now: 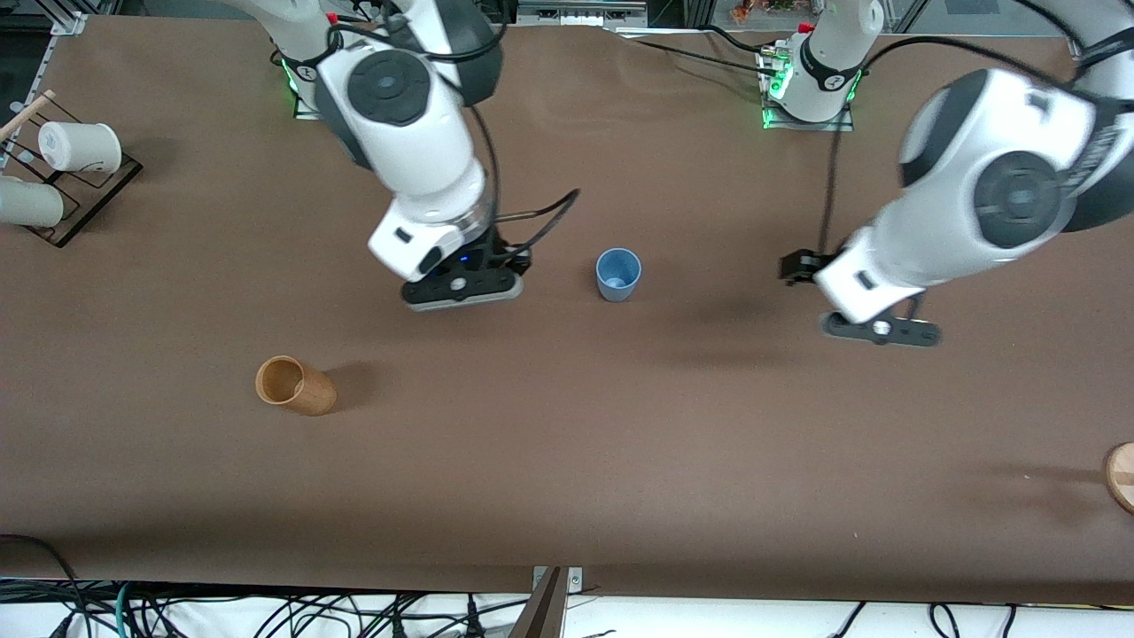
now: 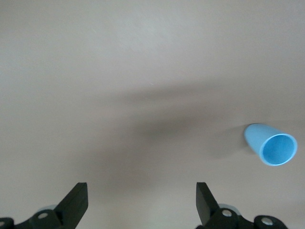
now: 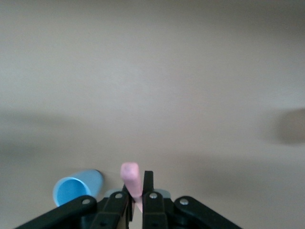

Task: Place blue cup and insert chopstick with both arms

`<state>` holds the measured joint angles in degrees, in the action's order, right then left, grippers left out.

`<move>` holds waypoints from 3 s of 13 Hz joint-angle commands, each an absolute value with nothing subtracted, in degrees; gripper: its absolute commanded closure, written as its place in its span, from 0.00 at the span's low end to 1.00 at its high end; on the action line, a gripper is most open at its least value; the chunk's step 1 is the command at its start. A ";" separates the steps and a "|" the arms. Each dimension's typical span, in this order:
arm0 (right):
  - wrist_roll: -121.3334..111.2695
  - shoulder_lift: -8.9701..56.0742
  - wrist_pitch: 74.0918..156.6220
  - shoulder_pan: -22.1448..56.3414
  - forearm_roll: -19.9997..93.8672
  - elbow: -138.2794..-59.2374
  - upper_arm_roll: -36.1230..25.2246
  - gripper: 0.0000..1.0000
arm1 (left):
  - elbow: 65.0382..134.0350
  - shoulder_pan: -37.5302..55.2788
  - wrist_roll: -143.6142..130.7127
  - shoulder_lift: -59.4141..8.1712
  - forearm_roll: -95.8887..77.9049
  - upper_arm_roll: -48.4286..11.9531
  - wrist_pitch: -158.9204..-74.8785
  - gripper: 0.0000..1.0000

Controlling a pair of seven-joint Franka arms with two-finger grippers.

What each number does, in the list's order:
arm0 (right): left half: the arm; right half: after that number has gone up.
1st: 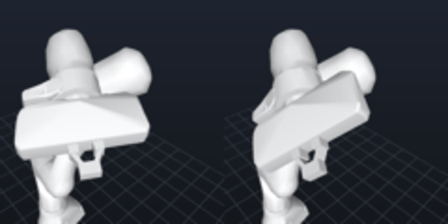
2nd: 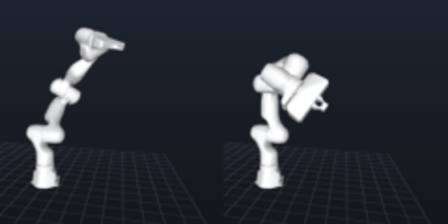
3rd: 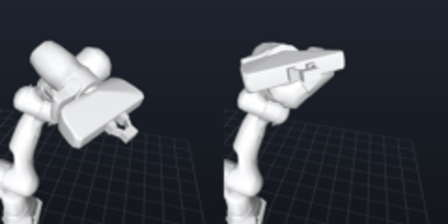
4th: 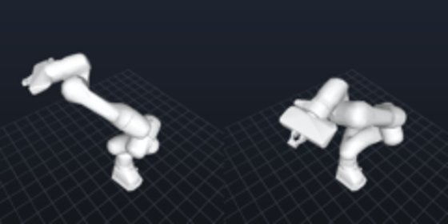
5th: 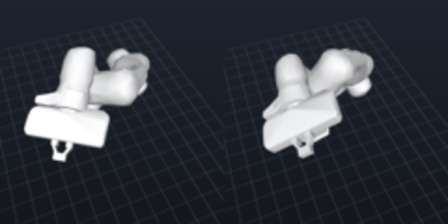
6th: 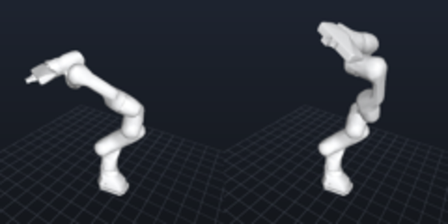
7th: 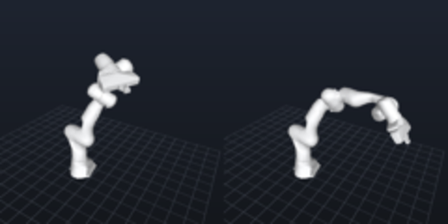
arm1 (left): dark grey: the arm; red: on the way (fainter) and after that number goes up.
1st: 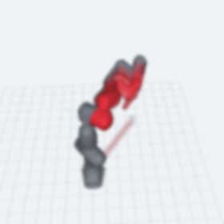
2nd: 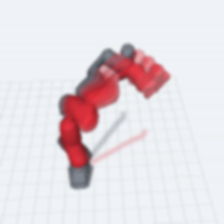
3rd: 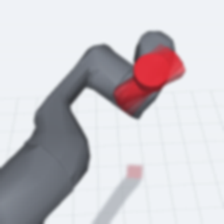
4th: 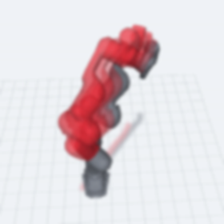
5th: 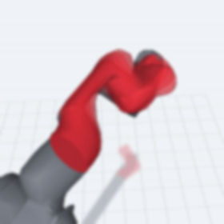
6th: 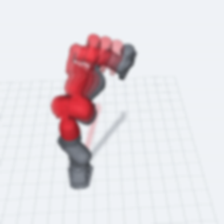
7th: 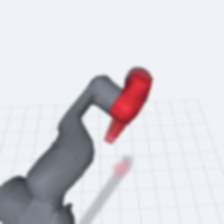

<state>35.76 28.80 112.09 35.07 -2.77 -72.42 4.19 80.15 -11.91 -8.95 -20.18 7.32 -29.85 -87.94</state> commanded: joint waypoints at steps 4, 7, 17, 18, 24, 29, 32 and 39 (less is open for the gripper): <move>47.89 40.59 115.05 58.23 -2.82 -62.85 -16.56 1.00 | 99.01 -1.52 0.09 0.76 -0.35 -8.56 -95.51 0.00; 50.44 42.97 116.88 63.45 -0.10 -62.49 -22.15 1.00 | 102.66 -0.53 -0.61 4.13 -0.18 -8.17 -95.80 0.00; 56.51 45.44 119.27 66.18 0.44 -62.49 -21.62 1.00 | 98.17 -1.85 0.00 1.49 -0.44 -7.38 -90.53 0.00; 57.21 45.53 119.35 66.53 0.53 -62.58 -21.53 1.00 | 98.26 -1.85 0.09 1.49 -0.44 -7.38 -90.35 0.00; 58.54 47.46 120.41 66.80 0.70 -62.58 -21.62 0.15 | 98.17 -1.85 0.09 1.49 -0.44 -7.38 -90.26 0.00; 58.27 45.80 115.06 63.47 1.58 -62.40 -20.66 0.00 | 98.09 -1.85 0.17 1.06 -0.44 -7.38 -90.35 0.00; 57.05 41.68 111.89 58.91 1.85 -62.40 -17.60 0.00 | 97.91 -1.85 0.09 0.97 -0.44 -7.38 -90.35 0.00; 27.74 31.66 97.84 33.34 1.93 -65.55 -7.12 0.00 | 96.42 -1.32 0.00 -0.08 -0.44 -7.56 -90.53 0.00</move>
<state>35.69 34.82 100.43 38.57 1.17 -62.38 -9.07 99.46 -1.37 -0.94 1.71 0.79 -7.53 -91.75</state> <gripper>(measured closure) 0.000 0.000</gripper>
